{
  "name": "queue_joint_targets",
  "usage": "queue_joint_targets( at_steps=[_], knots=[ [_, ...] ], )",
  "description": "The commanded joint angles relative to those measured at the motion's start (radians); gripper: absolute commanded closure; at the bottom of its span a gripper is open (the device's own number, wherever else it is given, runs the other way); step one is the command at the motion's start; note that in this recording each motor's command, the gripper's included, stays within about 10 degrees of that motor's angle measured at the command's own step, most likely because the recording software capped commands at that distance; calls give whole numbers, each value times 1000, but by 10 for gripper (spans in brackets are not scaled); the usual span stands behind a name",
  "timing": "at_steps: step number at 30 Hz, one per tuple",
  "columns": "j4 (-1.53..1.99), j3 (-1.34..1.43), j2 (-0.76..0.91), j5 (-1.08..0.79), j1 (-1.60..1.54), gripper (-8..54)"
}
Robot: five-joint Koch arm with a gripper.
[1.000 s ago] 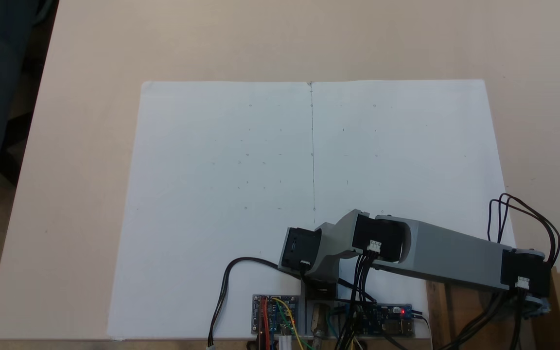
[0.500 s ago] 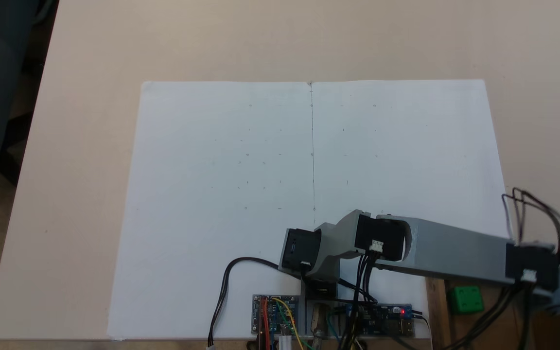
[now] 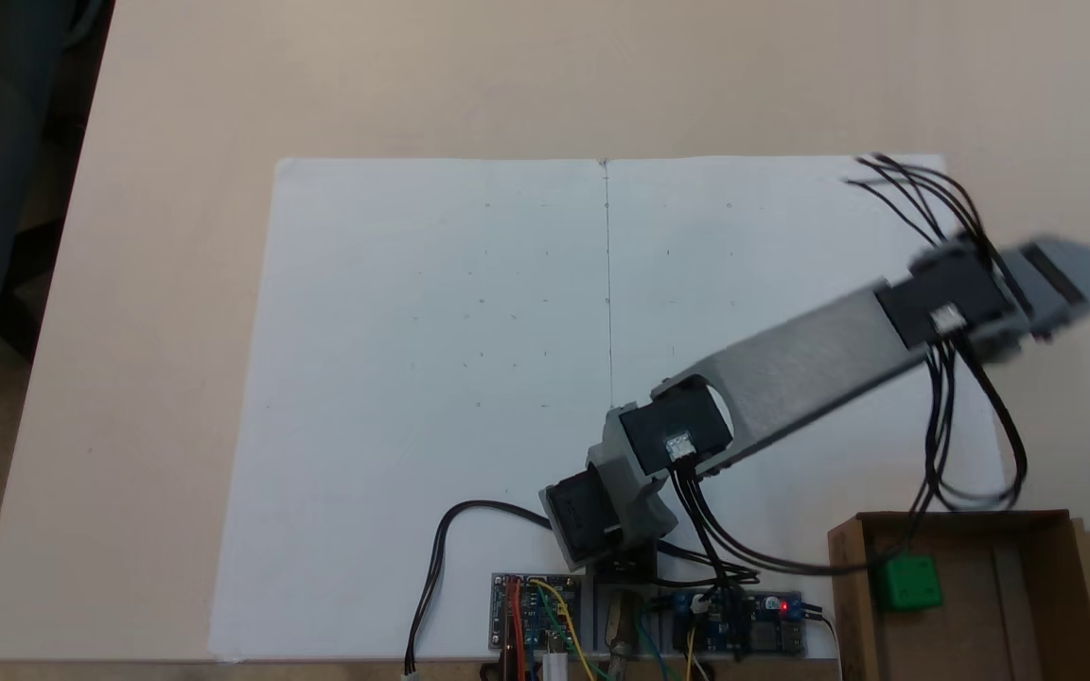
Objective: Grasp a green dice and put it in the bin.
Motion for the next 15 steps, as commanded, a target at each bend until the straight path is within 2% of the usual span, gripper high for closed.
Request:
queue_joint_targets(
  at_steps=[1, 7, 15],
  knots=[
    [-49, 21, 75, 48, -106, 36],
    [-63, 202, 201, 48, -416, 14],
    [-375, 592, 362, 48, -761, 15]
  ],
)
